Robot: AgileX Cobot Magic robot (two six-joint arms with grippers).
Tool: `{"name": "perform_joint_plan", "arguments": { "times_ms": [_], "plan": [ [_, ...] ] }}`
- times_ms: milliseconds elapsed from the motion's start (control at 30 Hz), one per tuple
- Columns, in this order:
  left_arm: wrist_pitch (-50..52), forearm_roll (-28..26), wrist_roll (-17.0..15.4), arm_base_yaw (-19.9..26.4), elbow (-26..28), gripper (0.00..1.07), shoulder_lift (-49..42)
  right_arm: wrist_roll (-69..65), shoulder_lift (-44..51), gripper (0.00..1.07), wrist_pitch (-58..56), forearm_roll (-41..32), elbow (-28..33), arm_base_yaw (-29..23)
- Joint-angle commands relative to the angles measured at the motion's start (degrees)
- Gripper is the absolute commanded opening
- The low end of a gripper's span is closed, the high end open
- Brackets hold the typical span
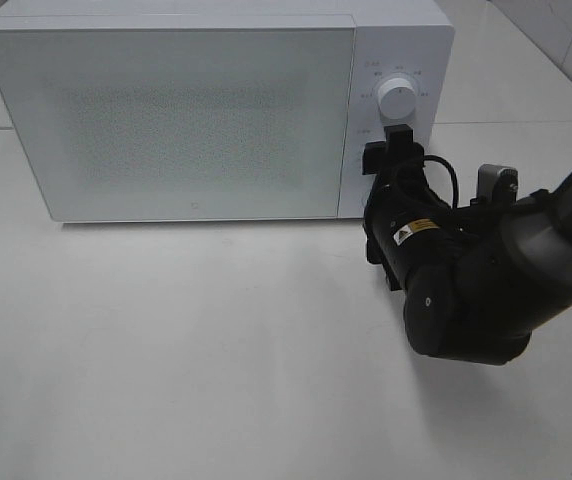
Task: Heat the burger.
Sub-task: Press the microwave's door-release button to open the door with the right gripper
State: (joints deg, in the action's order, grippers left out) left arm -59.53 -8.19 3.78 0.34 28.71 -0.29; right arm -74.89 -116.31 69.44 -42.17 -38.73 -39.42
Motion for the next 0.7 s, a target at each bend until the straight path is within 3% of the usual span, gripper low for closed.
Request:
{"name": "perform_joint_plan", "arguments": {
  "times_ms": [33, 167, 267, 367, 433, 533, 700],
  "plan": [
    [0.17, -0.52, -0.06, 0.06, -0.34, 1.03, -1.55, 2.81, 2.52, 0.76, 3.38, 1.6, 2.06, -0.11],
    [0.17, -0.46, -0.06, 0.06, -0.34, 1.03, -1.55, 4.81, 4.64, 0.76, 0.46, 2.41, 3.95, -0.11],
    [0.17, -0.46, -0.06, 0.06, -0.34, 1.03, -1.55, 17.19, 9.34, 0.76, -6.99, 5.44, 6.76, 0.06],
    [0.17, -0.46, -0.06, 0.06, -0.34, 1.03, -1.55, 20.23, 10.31, 0.76, -9.51, 6.19, 6.99, 0.11],
    [0.17, -0.46, -0.06, 0.06, -0.34, 1.03, -1.55, 37.7, 15.07, 0.76, -18.05, 6.99, 7.33, 0.11],
    [0.17, -0.46, -0.06, 0.06, -0.34, 1.03, -1.55, 42.57, 16.16, 0.76, -20.17, 7.1, 7.28, 0.11],
    [0.17, -0.46, -0.06, 0.06, -0.34, 1.03, -1.55, 63.66, 21.94, 0.76, -34.09, 7.56, 7.1, 3.09]
  ]
}}
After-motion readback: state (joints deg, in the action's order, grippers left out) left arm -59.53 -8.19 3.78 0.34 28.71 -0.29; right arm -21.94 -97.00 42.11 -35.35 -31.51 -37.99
